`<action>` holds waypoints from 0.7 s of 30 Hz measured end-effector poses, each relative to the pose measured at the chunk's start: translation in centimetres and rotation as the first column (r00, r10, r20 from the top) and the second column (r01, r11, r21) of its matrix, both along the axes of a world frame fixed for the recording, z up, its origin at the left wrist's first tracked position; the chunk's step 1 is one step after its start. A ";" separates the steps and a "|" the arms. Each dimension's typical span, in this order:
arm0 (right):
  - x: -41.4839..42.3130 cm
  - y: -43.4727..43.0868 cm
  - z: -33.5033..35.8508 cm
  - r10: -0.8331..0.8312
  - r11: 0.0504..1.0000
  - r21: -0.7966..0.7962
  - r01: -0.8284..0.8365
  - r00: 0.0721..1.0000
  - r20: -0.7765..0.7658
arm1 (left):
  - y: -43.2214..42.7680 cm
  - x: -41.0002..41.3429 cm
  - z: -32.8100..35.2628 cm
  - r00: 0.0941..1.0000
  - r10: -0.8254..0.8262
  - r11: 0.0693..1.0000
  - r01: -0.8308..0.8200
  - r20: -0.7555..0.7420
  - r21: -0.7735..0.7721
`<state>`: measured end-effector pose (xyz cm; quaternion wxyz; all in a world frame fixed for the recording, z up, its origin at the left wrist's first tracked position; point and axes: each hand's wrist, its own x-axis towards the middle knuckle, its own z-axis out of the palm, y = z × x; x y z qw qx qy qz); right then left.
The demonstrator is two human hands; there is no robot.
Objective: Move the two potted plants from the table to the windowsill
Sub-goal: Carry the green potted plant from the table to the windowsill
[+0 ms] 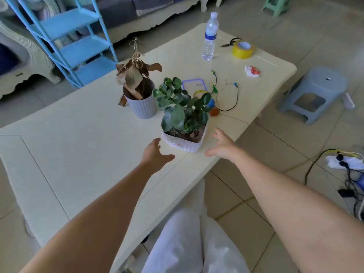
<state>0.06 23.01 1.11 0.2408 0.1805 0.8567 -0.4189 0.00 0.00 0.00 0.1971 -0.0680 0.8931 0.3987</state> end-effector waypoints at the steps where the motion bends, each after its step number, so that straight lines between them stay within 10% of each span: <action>1: -0.6 -0.1 -0.4 0.018 1.000 0.019 -0.018 1.000 0.005 | 0.1 -0.5 -0.4 1.000 -0.011 1.000 0.011 -0.010 0.002; 10: -4.9 -0.3 -4.6 -0.041 0.995 -0.088 0.038 0.999 -0.031 | 0.9 -3.7 -4.5 0.999 0.028 0.988 -0.025 -0.017 0.151; 15: -6.3 -0.4 -5.5 -0.459 0.659 -0.588 0.470 0.870 0.181 | 1.2 -4.5 -5.6 0.999 0.049 0.977 -0.043 -0.022 0.211; 21: -8.2 0.0 -8.2 -0.456 0.564 -0.590 0.578 0.814 0.361 | 1.6 -5.2 -6.1 0.996 0.077 0.962 -0.063 -0.043 0.264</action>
